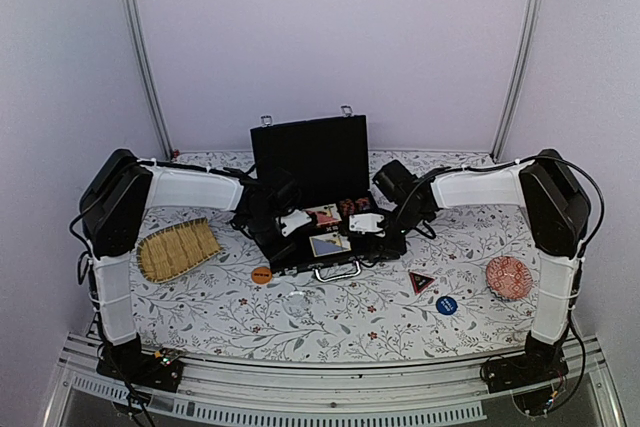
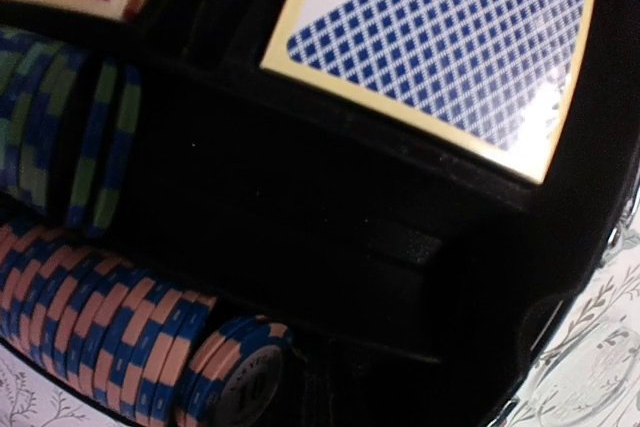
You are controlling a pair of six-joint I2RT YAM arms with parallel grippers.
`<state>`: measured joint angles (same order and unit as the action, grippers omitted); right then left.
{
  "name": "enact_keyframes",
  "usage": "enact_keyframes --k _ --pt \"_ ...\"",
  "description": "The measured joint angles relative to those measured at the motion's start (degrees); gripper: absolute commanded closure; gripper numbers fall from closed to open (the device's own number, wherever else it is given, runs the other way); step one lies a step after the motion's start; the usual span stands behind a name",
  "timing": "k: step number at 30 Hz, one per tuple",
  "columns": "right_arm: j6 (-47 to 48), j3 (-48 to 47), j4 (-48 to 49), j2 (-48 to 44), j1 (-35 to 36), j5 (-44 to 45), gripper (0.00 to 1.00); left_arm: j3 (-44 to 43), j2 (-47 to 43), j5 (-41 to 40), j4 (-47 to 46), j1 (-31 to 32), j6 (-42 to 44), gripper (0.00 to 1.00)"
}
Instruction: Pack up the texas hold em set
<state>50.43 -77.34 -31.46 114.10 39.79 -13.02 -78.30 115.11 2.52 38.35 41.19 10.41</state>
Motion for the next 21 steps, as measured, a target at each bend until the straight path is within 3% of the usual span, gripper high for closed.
enact_keyframes --k 10,21 --pt "1.2 8.48 6.29 -4.59 4.13 5.49 0.52 0.44 -0.13 -6.73 -0.98 0.0 0.0 1.0" --pt "0.42 14.12 11.08 -7.43 6.01 5.88 0.57 0.55 -0.24 -8.74 -0.83 0.07 0.66 1.0"
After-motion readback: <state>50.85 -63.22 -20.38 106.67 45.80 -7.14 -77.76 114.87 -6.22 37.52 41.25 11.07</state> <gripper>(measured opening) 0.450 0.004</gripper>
